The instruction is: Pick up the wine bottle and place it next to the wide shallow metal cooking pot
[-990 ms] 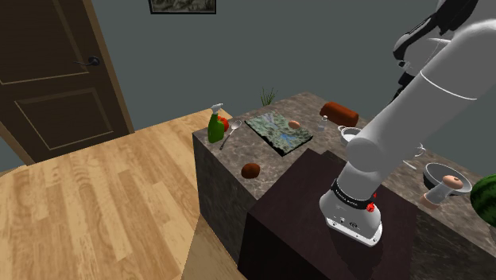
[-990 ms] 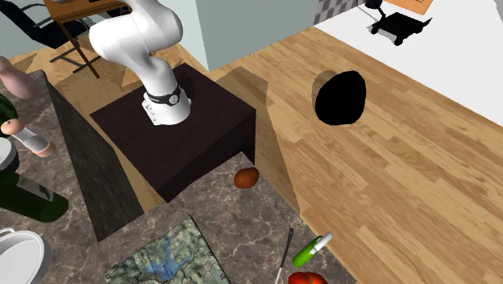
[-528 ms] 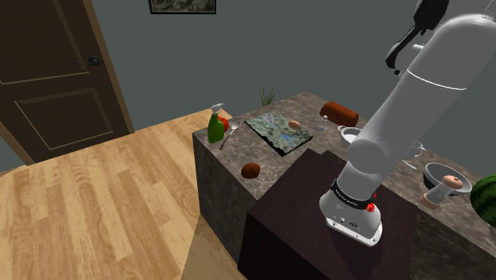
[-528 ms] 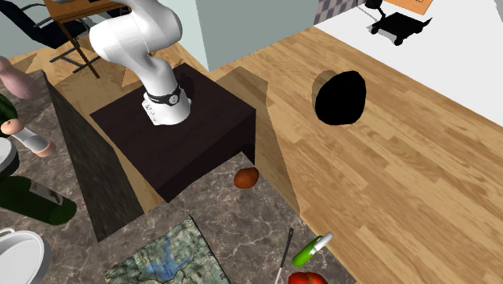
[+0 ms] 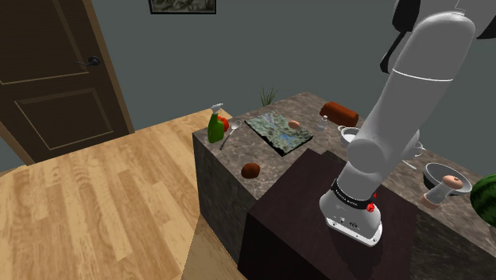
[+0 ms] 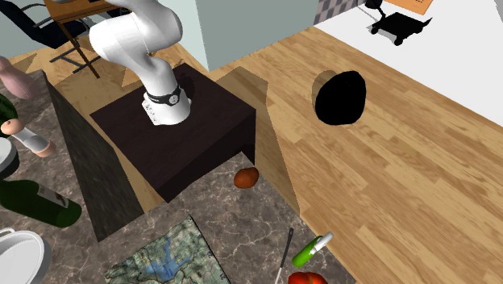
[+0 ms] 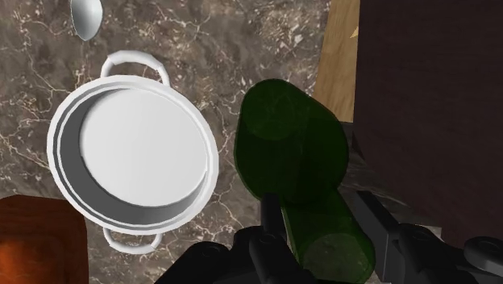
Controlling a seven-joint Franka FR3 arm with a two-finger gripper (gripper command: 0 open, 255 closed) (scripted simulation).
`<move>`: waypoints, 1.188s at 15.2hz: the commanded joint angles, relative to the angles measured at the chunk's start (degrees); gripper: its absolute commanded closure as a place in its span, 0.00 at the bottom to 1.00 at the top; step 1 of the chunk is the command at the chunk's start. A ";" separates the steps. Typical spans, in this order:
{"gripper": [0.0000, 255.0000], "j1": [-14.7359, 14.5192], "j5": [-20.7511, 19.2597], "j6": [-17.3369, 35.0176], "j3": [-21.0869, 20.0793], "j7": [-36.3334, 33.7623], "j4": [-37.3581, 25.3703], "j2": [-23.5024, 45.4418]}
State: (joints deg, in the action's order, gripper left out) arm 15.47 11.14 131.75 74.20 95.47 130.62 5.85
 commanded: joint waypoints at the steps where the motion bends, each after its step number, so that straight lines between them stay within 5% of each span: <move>1: 1.00 0.05 0.11 0.05 -0.05 0.07 0.01 0.07; 3: 1.00 0.05 0.11 0.05 -0.05 0.07 0.01 0.07; 4: 0.00 0.05 0.11 0.05 -0.05 0.07 0.01 0.07; 9: 0.00 0.06 0.13 0.05 -0.06 0.08 0.01 0.08; 11: 0.00 -4.46 -11.82 -3.01 3.73 -8.56 -1.33 -9.12; 12: 0.00 -4.34 -17.41 -5.17 2.90 -12.67 -2.28 -13.75; 13: 0.00 -1.79 -18.91 -6.83 0.03 -13.80 -3.07 -15.24; 18: 0.00 -0.93 -18.32 -6.77 -0.75 -13.37 -3.06 -14.77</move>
State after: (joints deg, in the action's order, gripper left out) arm 14.52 -7.14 125.03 73.49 82.14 127.59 -8.90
